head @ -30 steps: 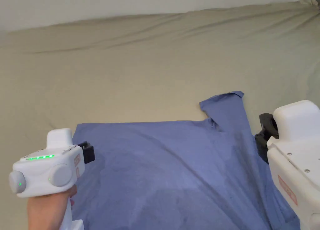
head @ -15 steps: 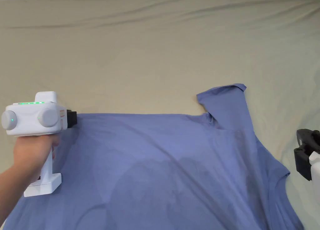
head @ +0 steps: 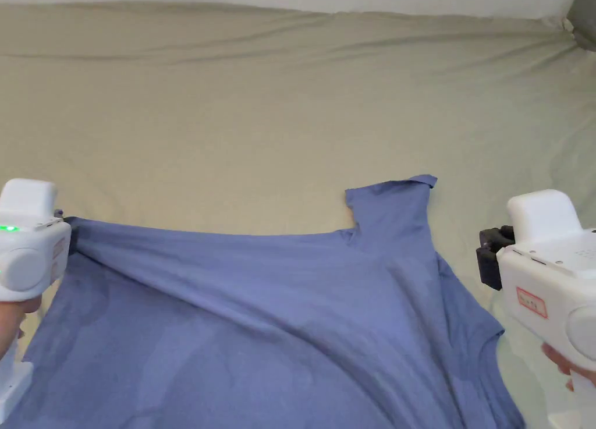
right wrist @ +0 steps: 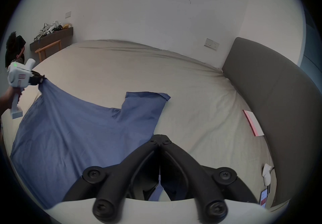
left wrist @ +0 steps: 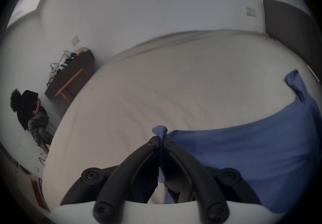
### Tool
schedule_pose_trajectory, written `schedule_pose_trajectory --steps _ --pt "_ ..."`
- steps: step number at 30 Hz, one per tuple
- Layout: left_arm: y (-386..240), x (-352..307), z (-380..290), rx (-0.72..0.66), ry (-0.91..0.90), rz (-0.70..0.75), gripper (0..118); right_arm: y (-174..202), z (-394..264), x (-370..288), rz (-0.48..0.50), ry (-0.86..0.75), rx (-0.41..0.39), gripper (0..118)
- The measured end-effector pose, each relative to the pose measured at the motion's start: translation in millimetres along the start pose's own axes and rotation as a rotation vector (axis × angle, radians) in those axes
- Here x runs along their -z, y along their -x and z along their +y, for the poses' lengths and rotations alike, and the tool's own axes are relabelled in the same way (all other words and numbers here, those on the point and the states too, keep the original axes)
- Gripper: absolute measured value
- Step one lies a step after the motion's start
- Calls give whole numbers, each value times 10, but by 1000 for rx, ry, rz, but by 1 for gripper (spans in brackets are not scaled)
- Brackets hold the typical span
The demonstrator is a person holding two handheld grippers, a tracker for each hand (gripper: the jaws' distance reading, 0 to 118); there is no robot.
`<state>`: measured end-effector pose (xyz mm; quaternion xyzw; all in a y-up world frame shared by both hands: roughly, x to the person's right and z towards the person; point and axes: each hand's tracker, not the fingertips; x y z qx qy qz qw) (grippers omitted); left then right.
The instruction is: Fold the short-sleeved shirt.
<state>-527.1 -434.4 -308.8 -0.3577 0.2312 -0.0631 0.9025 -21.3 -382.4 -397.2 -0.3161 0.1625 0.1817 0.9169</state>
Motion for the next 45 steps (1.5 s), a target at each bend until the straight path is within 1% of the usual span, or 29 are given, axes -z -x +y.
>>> schedule_pose_trajectory --steps 1,3,4,5,6,7,9,12,14,16,17,18,19,20,21,22,23,24,25,27,28,31,33,35,39,43,44,45 --pt "59 -153 -19 -4 -27 7 1 -26 34 93 16 16 14 15" --pt "181 -397 -38 -16 -53 18 1 -69 95 357 56 123 33 77" --pt "228 -490 -51 -21 -61 2 1 -82 118 500 89 204 35 95" --pt "246 -581 -65 -17 -63 -8 1 -87 124 664 124 250 58 101" --pt "240 -667 -81 -1 -76 -14 1 -99 111 816 147 258 84 101" --pt "232 -731 -90 32 -82 -20 1 -89 112 945 157 282 90 101" --pt "209 -846 -150 58 -106 -15 1 -49 118 1249 106 332 54 101" --pt "181 -946 -218 72 -109 -29 1 3 105 1592 66 382 42 101" --pt "155 -974 -281 75 -109 -38 1 37 85 1740 76 405 25 101" --pt "131 -991 -333 84 -104 -46 1 110 63 1754 106 405 10 99" --pt "127 -997 -364 83 -100 -57 1 155 71 1723 96 392 -15 94" --pt "119 -998 -382 79 -93 -64 1 193 81 1696 111 373 -20 83" --pt "113 -994 -401 76 -92 -70 1 219 100 1634 168 356 -13 60" --pt "95 -984 -422 79 -93 -67 1 275 112 1580 247 348 2 18" --pt "88 -979 -443 81 -92 -62 1 372 107 1557 187 343 -49 10" --pt "83 -975 -452 81 -90 -60 1 467 94 1560 125 348 -134 8" --pt "79 -974 -455 84 -89 -60 1 505 108 1542 115 343 -180 8" --pt "81 -985 -448 85 -90 -55 1 500 138 1501 111 337 -186 8" --pt "104 -1009 -449 83 -89 -54 1 455 165 1440 117 333 -159 8" --pt "158 -1103 -396 53 -111 -48 1 298 252 1186 122 232 -77 8" --pt "183 -1151 -358 41 -123 -44 1 249 291 1058 128 190 -69 8" --pt "260 -1396 -216 10 -175 -32 1 85 464 468 101 71 -96 8" --pt "295 -1625 -110 7 -226 -20 1 -46 577 17 90 -9 -67 8" --pt "336 -1864 -16 11 -274 -9 1 -174 682 -391 69 -49 -43 8" --pt "454 -2428 142 7 -385 35 1 -345 736 -1237 -8 -254 -59 8" --pt "627 -3015 267 -22 -492 75 1 -479 731 -2033 -17 -410 20 8" --pt "676 -3173 290 -31 -522 81 1 -474 725 -2213 -55 -441 19 8" --pt "728 -3321 315 -41 -544 80 1 -455 708 -2380 -111 -478 -14 8"
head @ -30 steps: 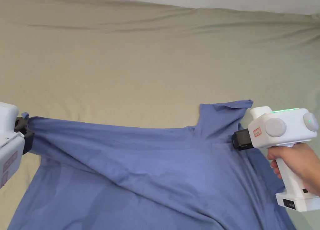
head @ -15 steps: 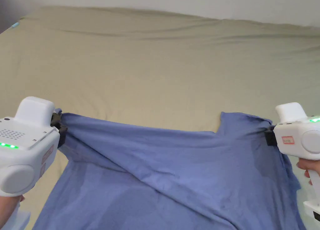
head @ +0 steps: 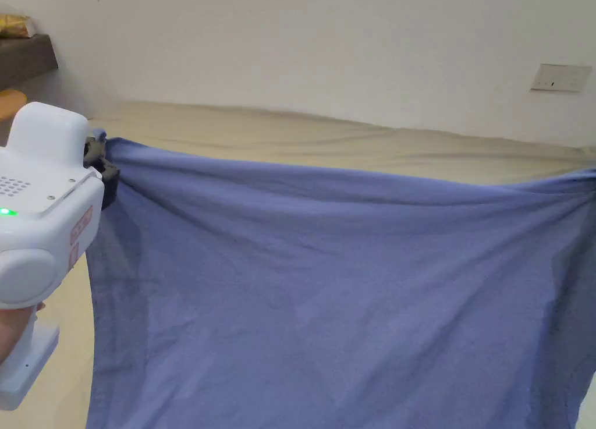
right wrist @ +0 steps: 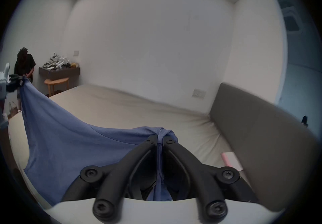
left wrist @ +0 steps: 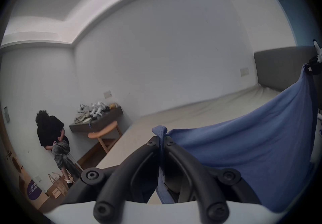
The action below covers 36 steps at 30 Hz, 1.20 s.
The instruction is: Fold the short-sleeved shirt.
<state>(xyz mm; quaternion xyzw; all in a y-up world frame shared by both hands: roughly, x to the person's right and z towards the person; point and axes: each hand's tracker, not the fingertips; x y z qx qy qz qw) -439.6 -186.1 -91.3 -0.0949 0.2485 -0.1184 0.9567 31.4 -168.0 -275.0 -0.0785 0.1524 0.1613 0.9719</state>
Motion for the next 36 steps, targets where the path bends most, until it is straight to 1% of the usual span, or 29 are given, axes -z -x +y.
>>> schedule_pose_trajectory --steps 2,4,7,9,10,13,17,19,22,24,29,31,32,33,36 --pt "98 -206 184 -2 -29 2 1 -41 110 -255 -24 -75 -28 8" --pt "188 -414 349 3 -88 17 1 -94 241 -491 -44 -121 -31 8" --pt "303 -714 602 5 -152 43 1 -197 459 -797 -63 -184 4 8" --pt "379 -893 768 -26 -200 56 1 -265 616 -997 -74 -237 59 8" --pt "406 -960 839 -30 -213 61 1 -276 710 -1080 -77 -252 67 8" --pt "483 -1098 1035 -37 -285 99 1 -317 946 -1281 -100 -314 60 8" --pt "641 -1129 1322 -99 -306 79 1 -344 1262 -1403 -116 -354 47 8" --pt "702 -1120 1451 -108 -310 74 1 -395 1354 -1415 -110 -380 57 8" --pt "767 -1056 1629 -108 -319 86 1 -398 1498 -1412 -124 -402 22 8" --pt "802 -967 1749 -110 -322 88 1 -420 1599 -1370 -123 -413 22 8" --pt "821 -583 2006 -98 -292 79 1 -476 1861 -1105 -122 -413 22 8" --pt "817 -388 2123 -114 -269 70 1 -561 1910 -928 -114 -416 30 8" --pt "853 -232 2180 -134 -252 70 1 -560 1953 -836 -113 -415 23 8" --pt "847 -129 2235 -144 -248 66 1 -550 1989 -735 -133 -406 -2 8" --pt "736 107 2375 -132 -234 72 1 -521 2075 -442 -173 -396 -49 8"
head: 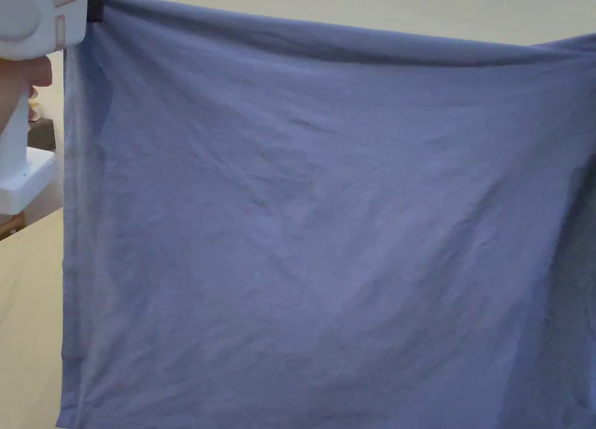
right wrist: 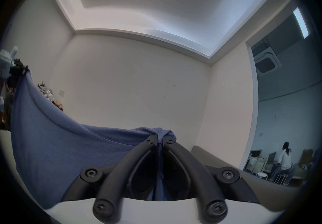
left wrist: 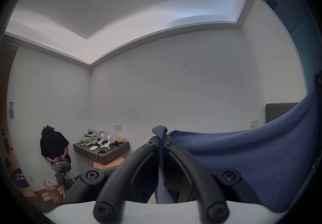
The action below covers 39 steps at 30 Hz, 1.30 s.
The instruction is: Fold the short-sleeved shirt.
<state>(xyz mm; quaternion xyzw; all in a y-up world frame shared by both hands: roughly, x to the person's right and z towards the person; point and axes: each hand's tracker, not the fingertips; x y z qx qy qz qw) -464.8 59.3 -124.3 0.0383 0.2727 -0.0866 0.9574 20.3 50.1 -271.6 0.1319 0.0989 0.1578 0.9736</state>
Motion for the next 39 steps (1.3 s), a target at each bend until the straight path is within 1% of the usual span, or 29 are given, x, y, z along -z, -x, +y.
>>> schedule_pose_trajectory --steps 3,7,10,13,16,18,19,20,21,23,25,27,29,31,32,33,35,37,39 --pt "-153 266 17 32 5 14 1 12 -67 345 0 30 2 8" --pt "-274 710 -26 24 36 12 1 80 -151 791 -12 69 -12 8" --pt "-366 975 -61 59 59 18 1 160 -182 1122 -33 80 -48 8" --pt "-428 1097 -86 44 62 17 1 257 -210 1397 -42 82 -68 8" --pt "-473 1458 -141 17 74 31 1 359 -233 1639 -34 110 -78 8" --pt "-524 1690 -196 30 86 35 1 407 -289 1820 -38 115 -106 8" --pt "-546 1754 -231 28 88 46 1 431 -312 1883 -42 120 -121 8" --pt "-567 1668 -258 25 92 50 1 452 -342 1936 -38 119 -131 8" --pt "-593 1664 -317 4 83 68 1 464 -385 1971 -39 119 -127 8" --pt "-654 1754 -449 2 85 69 1 500 -492 2042 -30 126 -76 8" --pt "-688 1960 -621 5 114 57 1 584 -649 2123 -32 157 -85 8" --pt "-737 2042 -863 -1 155 51 1 684 -886 2163 -8 207 -105 8" --pt "-755 2121 -1134 -11 198 33 1 759 -1139 2164 25 253 -97 8" --pt "-753 2153 -1401 -41 269 3 2 795 -1384 2146 53 304 -57 8" --pt "-741 2142 -1539 -44 297 -22 1 815 -1521 2099 64 315 -15 8" --pt "-742 2111 -1686 -34 289 -11 1 834 -1660 2058 87 341 14 8" --pt "-771 2033 -1972 -6 323 -23 2 905 -1946 1948 126 409 36 8" --pt "-804 1981 -2338 47 370 -52 2 994 -2241 1802 150 470 28 8" --pt "-846 1773 -2700 103 403 -69 1 1084 -2561 1580 189 531 14 8"
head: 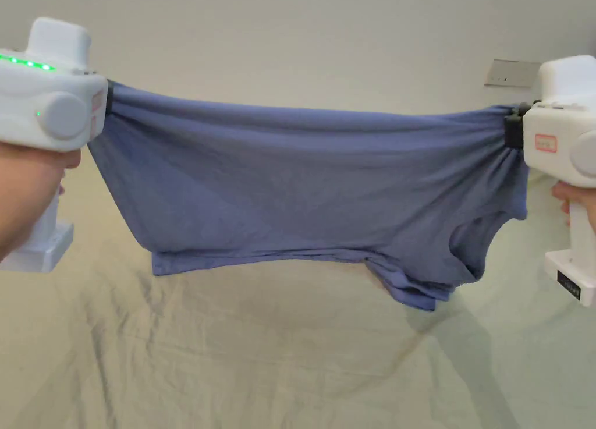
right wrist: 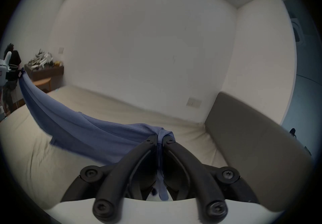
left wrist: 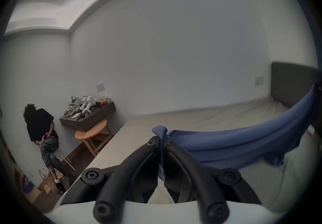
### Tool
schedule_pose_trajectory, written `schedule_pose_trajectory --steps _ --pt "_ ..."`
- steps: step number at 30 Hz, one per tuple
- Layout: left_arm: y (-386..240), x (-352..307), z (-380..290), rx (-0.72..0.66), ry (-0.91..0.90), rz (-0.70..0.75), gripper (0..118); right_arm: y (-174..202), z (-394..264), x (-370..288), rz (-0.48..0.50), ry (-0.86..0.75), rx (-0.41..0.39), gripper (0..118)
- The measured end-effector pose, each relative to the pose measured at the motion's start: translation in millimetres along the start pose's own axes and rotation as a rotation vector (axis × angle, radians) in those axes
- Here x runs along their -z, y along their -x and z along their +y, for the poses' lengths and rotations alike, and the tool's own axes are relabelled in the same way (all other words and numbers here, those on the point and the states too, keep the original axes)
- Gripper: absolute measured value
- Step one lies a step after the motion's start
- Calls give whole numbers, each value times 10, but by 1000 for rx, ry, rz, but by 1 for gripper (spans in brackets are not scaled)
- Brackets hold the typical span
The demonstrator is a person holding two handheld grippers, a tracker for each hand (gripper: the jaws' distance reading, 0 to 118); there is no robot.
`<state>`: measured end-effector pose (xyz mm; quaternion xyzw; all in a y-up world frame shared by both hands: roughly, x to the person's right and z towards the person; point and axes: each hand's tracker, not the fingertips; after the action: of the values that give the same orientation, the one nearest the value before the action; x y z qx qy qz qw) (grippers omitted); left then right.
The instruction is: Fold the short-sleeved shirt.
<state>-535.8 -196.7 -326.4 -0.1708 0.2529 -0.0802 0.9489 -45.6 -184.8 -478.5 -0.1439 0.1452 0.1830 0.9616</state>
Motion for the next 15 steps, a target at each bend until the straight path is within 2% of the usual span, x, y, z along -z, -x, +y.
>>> schedule_pose_trajectory --steps 2,6,8,10,11,15 --pt "-115 -158 -403 34 50 -16 1 94 -328 -74 22 52 -42 8" --pt "-227 -577 -1236 30 168 -89 1 242 -1040 -389 118 162 47 8" --pt "-244 -791 -1627 50 231 -104 1 360 -1396 -629 143 226 31 8" --pt "-265 -1033 -1997 80 300 -111 2 458 -1752 -847 209 316 -25 8" --pt "-257 -1140 -2183 127 355 -142 2 523 -1940 -1010 213 338 -31 8" --pt "-156 -1556 -2797 193 491 -173 1 627 -2622 -1431 296 469 -15 8"
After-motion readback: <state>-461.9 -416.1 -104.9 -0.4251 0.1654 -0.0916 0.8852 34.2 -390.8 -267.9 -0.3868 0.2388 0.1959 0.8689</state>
